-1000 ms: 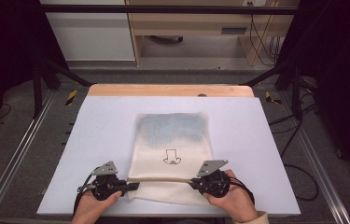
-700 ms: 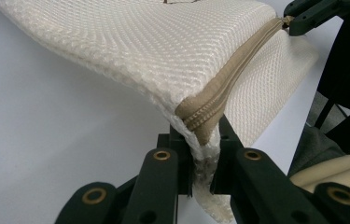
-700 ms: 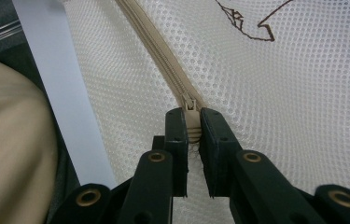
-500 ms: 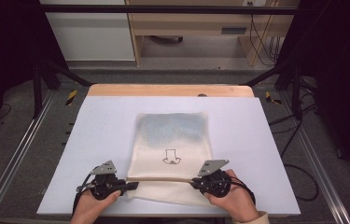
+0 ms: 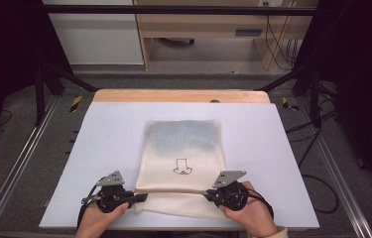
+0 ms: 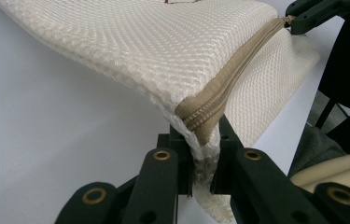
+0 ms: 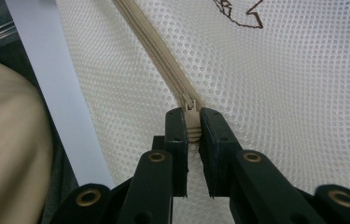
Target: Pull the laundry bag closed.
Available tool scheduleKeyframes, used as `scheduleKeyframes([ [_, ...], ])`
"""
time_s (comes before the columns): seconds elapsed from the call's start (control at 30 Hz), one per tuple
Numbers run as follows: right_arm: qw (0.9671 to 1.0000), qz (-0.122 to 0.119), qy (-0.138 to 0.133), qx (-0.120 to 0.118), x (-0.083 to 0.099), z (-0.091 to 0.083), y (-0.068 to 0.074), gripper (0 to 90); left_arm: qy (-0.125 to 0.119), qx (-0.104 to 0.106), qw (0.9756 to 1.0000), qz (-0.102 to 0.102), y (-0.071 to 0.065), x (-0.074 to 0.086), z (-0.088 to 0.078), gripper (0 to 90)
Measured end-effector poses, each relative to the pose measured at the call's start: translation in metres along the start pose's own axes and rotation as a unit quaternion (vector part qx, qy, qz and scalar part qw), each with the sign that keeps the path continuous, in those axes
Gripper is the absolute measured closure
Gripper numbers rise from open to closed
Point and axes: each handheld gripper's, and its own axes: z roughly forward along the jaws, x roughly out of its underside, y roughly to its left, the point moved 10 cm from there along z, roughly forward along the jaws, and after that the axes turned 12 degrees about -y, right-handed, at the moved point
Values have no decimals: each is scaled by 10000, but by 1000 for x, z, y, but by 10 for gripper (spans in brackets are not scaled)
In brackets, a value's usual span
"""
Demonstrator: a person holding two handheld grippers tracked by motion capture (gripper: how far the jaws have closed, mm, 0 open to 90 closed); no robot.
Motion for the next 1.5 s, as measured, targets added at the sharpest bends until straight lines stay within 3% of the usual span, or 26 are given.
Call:
scheduleKeyframes([
  [0.63, 9995, 182, -32, 239, 10, -13, -13, 817, -10, 32, 10000, -17, -1, 0, 0, 824],
  [1.5, 9988, 312, -21, 378, 19, -22, -21, 816, -15, 63, 10000, -5, -2, -1, 0, 824],
])
